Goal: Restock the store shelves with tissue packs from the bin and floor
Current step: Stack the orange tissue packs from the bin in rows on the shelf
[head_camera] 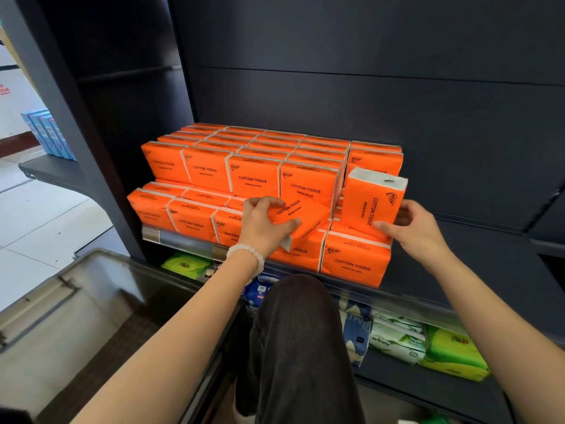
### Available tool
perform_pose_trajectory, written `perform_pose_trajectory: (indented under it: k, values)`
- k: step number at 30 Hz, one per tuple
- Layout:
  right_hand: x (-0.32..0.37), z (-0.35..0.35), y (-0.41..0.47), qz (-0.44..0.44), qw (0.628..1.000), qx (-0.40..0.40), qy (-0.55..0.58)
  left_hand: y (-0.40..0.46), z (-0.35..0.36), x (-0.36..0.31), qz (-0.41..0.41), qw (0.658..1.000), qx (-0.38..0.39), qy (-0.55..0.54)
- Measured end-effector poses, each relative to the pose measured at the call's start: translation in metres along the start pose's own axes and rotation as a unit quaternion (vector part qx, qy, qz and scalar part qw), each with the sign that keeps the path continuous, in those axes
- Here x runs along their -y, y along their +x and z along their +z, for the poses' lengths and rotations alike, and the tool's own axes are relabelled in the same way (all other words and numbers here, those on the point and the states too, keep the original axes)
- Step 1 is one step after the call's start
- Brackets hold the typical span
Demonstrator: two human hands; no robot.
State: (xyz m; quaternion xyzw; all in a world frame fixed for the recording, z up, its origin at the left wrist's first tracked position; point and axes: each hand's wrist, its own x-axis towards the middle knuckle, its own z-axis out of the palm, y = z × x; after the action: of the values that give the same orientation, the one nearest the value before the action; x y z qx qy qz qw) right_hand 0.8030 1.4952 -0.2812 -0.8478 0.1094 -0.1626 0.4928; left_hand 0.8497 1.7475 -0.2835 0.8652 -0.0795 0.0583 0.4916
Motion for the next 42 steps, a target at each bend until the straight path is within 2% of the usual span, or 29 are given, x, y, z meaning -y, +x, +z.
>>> perform_pose_trajectory:
  k: [3, 6, 10, 13, 15, 20, 29, 35, 42]
  values:
    - [0.003, -0.001, -0.001, -0.011, 1.000, -0.010, 0.001, -0.001, -0.001, -0.003, 0.038, 0.997, -0.060, 0.005]
    - [0.008, -0.006, -0.001, -0.030, 0.999, -0.021, -0.001, 0.000, -0.003, -0.007, 0.115, 0.988, -0.103, 0.013]
    - [0.015, -0.015, -0.001, -0.050, 0.998, -0.033, 0.000, 0.001, -0.005, -0.015, 0.270, 0.954, -0.116, 0.064]
    - [0.020, -0.024, -0.001, -0.066, 0.997, -0.049, 0.008, 0.006, -0.004, -0.019, 0.339, 0.930, -0.104, 0.099]
    - [0.020, -0.030, 0.000, -0.069, 0.996, -0.052, 0.018, 0.010, -0.003, -0.019, 0.337, 0.931, -0.077, 0.118]
    - [0.012, -0.031, 0.003, -0.054, 0.998, -0.040, 0.014, 0.014, -0.004, -0.017, 0.252, 0.947, -0.023, 0.196]
    - [0.012, -0.025, 0.005, -0.044, 0.999, 0.003, 0.018, 0.018, -0.003, -0.021, 0.191, 0.946, -0.014, 0.261]
    - [0.000, -0.018, 0.005, -0.012, 0.996, -0.010, 0.088, 0.020, -0.002, -0.019, 0.210, 0.950, -0.010, 0.230]
    - [-0.007, -0.031, 0.016, -0.008, 0.990, -0.046, 0.132, 0.022, 0.003, -0.023, 0.295, 0.934, 0.023, 0.201]
